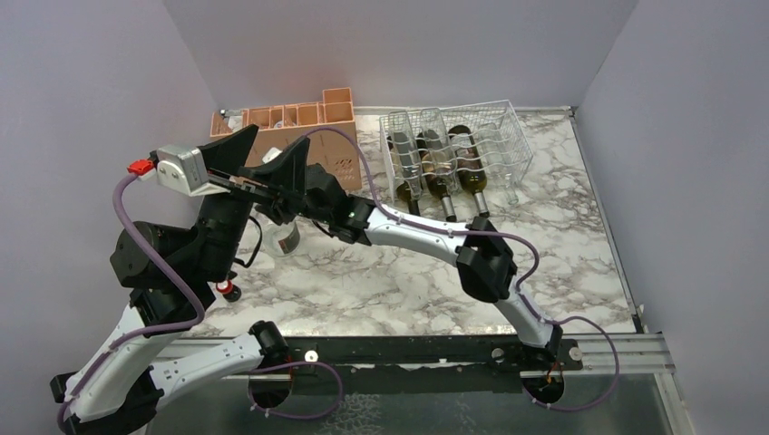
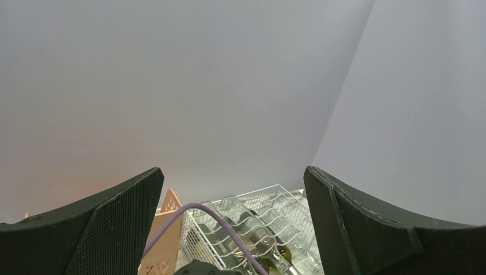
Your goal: Put the wine bottle on the wine rack
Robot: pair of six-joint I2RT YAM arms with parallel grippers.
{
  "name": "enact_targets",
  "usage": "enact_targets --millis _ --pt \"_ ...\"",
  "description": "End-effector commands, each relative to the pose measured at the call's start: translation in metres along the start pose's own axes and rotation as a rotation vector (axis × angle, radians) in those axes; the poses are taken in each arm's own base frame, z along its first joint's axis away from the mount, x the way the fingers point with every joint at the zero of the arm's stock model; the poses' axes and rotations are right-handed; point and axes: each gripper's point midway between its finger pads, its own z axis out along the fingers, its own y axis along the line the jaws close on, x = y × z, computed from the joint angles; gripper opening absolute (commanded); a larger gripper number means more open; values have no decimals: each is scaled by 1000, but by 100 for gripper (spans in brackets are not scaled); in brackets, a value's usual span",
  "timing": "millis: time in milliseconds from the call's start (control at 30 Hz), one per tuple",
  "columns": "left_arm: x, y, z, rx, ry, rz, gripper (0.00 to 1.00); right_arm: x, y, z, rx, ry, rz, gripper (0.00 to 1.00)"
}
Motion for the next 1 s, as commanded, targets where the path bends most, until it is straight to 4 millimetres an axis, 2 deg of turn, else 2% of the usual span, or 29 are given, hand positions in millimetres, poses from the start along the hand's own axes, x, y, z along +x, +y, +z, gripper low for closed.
enact_targets --millis 0,100,300,367,433,567,667,767,967 --pt "-11 10 -4 -37 -20 8 99 -30 -12 -28 91 -86 -40 4" --pt "-9 16 -5 -69 -23 25 99 -31 -25 -49 166 -101 -40 1" --pt "8 31 -9 -139 0 57 99 -10 -32 -98 207 -103 -17 1" --pt "19 32 -10 -137 17 92 99 -2 -43 -116 285 -90 36 1" --pt "37 42 -13 -180 41 135 99 4 -48 -134 332 -72 89 1" --pt "85 65 -24 -306 127 162 99 18 -43 -167 324 -61 172 1" --pt "118 73 -32 -363 195 145 99 39 -40 -186 311 -19 185 1" --pt "150 72 -35 -372 253 122 99 59 -39 -206 311 22 201 1" --pt "217 55 -29 -323 392 114 99 102 -29 -245 268 122 225 1"
